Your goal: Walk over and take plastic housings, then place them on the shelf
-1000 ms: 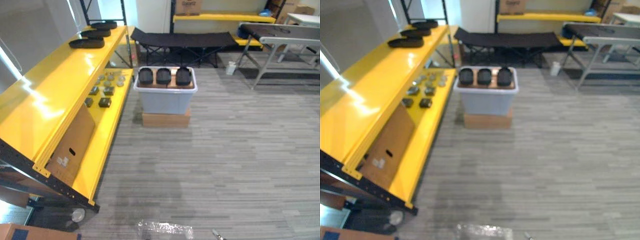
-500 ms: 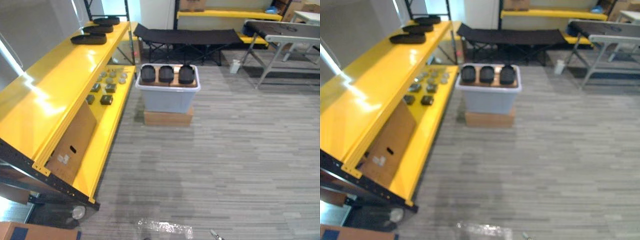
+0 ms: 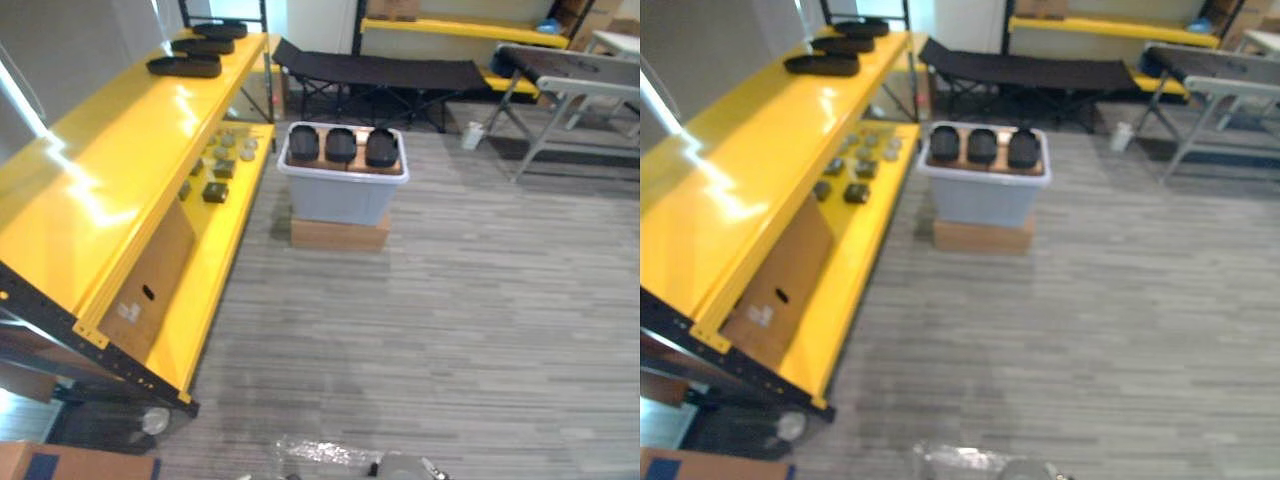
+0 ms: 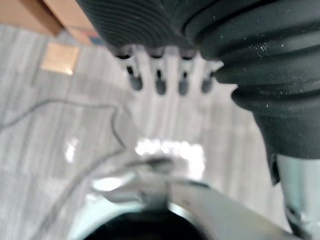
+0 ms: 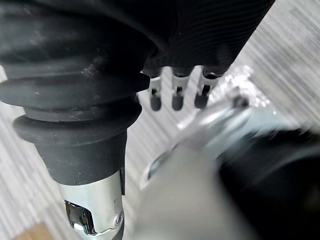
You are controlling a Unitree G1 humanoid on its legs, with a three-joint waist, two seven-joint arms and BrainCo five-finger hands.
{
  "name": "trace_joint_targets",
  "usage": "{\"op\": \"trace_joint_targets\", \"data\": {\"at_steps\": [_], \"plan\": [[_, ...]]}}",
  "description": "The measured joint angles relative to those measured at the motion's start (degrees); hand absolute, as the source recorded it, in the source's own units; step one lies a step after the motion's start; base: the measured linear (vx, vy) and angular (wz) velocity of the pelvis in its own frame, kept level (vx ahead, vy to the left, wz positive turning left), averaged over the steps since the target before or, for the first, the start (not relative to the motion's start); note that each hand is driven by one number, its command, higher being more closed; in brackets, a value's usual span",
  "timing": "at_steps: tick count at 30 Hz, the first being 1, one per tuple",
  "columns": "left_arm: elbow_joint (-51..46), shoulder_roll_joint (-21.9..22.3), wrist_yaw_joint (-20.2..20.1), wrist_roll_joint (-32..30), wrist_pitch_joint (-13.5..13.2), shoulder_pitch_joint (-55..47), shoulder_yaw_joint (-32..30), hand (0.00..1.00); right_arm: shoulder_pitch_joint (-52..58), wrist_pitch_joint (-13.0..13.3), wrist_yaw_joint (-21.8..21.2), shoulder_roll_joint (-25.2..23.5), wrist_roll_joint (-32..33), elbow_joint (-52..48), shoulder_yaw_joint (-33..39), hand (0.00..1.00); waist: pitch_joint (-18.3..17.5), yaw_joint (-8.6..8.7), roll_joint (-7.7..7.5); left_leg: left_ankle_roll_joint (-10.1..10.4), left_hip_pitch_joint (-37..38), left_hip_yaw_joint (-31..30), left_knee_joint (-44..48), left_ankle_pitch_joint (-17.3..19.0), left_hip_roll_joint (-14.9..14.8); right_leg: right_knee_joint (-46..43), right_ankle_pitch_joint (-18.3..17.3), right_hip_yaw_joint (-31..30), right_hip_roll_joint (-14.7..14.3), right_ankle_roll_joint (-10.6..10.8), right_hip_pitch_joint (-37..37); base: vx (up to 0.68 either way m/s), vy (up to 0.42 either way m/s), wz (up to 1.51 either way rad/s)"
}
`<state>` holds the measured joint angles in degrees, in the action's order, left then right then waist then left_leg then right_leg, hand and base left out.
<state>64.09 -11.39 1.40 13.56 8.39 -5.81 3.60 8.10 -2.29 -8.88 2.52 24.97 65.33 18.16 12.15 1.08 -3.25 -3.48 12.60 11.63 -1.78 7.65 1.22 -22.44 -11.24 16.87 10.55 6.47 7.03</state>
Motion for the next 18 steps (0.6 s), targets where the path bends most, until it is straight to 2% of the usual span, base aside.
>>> {"op": "trace_joint_targets", "data": {"at_steps": [1,3,4,6,7,8,9,10,11,12,13,14,15,16,17,18], "plan": [[0.04,-0.06,-0.06,-0.02,0.0,0.26,0.0,0.0,0.16,0.0,0.01,-0.17,-0.02,0.0,0.32,0.0,0.02,0.02,-0.04,0.4,0.17,0.01,0.5,0.58,-0.43,2.52,0.77,-0.11,-0.4,0.52,0.65,0.24,0.022,-0.05],[0.03,-0.03,-0.04,0.0,-0.14,1.43,-0.23,0.0,0.68,-0.25,-0.02,-0.51,-1.74,-0.05,1.75,0.0,0.07,0.37,0.08,2.53,0.81,0.2,1.9,2.01,-1.95,11.39,5.6,-1.01,-2.2,0.28,2.19,0.38,-0.003,-0.01],[0.01,-0.02,-0.03,0.05,-0.19,1.71,-0.94,0.0,0.92,-0.39,-0.02,-0.68,-3.47,-0.08,2.85,0.0,0.16,0.88,0.24,4.6,1.99,0.23,2.7,3.65,-2.64,15.06,8.89,-1.54,-3.55,0.02,2.33,0.34,-0.034,0.04],[-0.07,0.05,-0.02,-0.01,-0.18,2.15,-1.23,0.0,1.87,-0.44,-0.04,-0.97,-3.89,-0.32,3.28,0.0,0.2,1.53,0.29,6.53,3.67,-0.07,4.0,5.96,-3.04,15.1,10.23,-3.05,-3.92,-1.27,1.97,0.36,-0.097,0.15],[-0.93,0.21,0.31,0.0,-0.16,2.55,-1.34,0.0,2.22,-0.79,0.0,-1.03,-3.85,-0.39,3.71,0.0,0.11,1.46,0.46,7.62,4.5,-0.27,6.14,8.94,-3.54,13.24,10.33,-3.38,-4.3,-2.22,1.95,0.5,-0.2,0.21],[-2.27,1.23,1.0,0.09,-0.12,2.54,-2.08,0.0,2.43,-1.39,-0.03,-0.28,-3.83,-0.59,4.19,0.0,-0.12,1.63,2.02,8.5,4.53,-0.45,9.02,12.33,-5.52,8.74,11.54,-3.59,-5.36,-3.91,3.14,0.44,-0.201,0.15],[-2.64,2.05,1.44,0.29,-0.07,2.44,-2.68,0.0,2.84,-1.68,-0.06,0.41,-3.86,-0.84,4.13,0.0,-0.69,1.73,3.29,9.67,4.54,-0.47,10.22,13.57,-7.12,6.67,11.11,-3.02,-6.36,-4.5,3.59,0.5,-0.216,0.14],[-3.22,3.04,2.36,2.07,0.11,1.73,-3.78,0.0,3.01,-2.01,0.11,0.64,-4.11,-0.78,3.8,0.0,-1.57,1.44,4.22,11.75,2.84,-0.63,17.5,14.7,-9.43,4.33,10.14,-2.74,-7.86,-6.29,3.53,0.43,-0.189,0.03],[-3.91,3.27,2.53,2.72,0.23,1.7,-5.04,0.0,2.85,-2.14,0.2,1.01,-4.24,-0.62,3.98,0.0,-1.39,1.33,4.81,12.0,0.31,-0.91,23.73,14.62,-11.18,3.64,9.22,-2.55,-8.73,-6.75,2.83,0.54,-0.286,0.02],[-4.44,3.99,2.74,4.09,0.59,2.11,-6.37,0.0,1.93,-2.03,0.35,1.74,-4.59,-0.8,3.47,0.0,-1.05,1.42,5.49,12.06,-6.1,-2.16,39.06,11.77,-14.18,4.24,7.31,-1.62,-9.99,-7.86,0.68,0.49,-0.319,0.04],[-4.6,5.12,2.83,4.03,0.37,2.59,-7.45,0.0,1.0,-1.48,0.8,2.78,-5.61,-0.86,3.01,0.0,0.5,1.4,6.83,11.11,-11.96,-2.01,52.81,9.89,-17.87,6.31,6.41,-1.16,-11.87,-8.47,-3.18,0.59,-0.362,0.13],[-4.68,5.38,2.83,4.08,0.3,2.94,-7.62,0.0,0.57,-1.29,1.25,3.2,-5.93,-0.6,2.97,0.0,1.07,1.37,7.38,10.7,-13.86,-1.77,56.8,10.2,-18.82,7.68,6.29,-1.02,-12.52,-8.68,-5.77,0.61,-0.3,0.13],[-4.68,5.35,3.06,4.12,0.55,3.7,-7.5,0.0,-0.37,-0.94,1.6,3.73,-6.12,0.19,2.52,0.0,1.84,0.71,7.5,9.93,-16.36,-1.74,59.12,10.73,-17.94,10.81,6.23,-1.07,-12.56,-8.79,-11.03,0.61,-0.251,-0.01],[-5.19,5.31,3.18,4.11,0.47,3.72,-7.42,0.0,-1.41,-0.07,1.69,3.96,-6.08,0.44,1.88,0.0,1.92,-0.11,7.21,9.6,-18.71,-1.63,55.97,10.92,-14.83,14.06,6.23,-1.66,-11.86,-8.79,-15.17,0.4,-0.147,-0.11],[-5.53,5.28,3.2,4.07,0.47,3.65,-7.43,0.0,-2.21,0.47,1.81,4.04,-6.04,0.43,1.83,0.0,1.97,-0.53,7.1,9.56,-19.86,-1.64,52.95,10.94,-13.01,15.46,6.23,-2.12,-11.42,-8.79,-16.7,0.43,-0.093,-0.38],[-5.69,5.28,3.15,3.79,0.45,3.29,-7.52,0.0,-4.25,1.56,2.42,4.21,-6.04,0.18,1.87,0.0,2.02,-1.46,7.15,9.72,-22.27,-1.67,44.58,10.8,-9.79,17.59,6.21,-3.26,-10.7,-8.75,-18.66,0.38,-0.013,-0.56]]}}
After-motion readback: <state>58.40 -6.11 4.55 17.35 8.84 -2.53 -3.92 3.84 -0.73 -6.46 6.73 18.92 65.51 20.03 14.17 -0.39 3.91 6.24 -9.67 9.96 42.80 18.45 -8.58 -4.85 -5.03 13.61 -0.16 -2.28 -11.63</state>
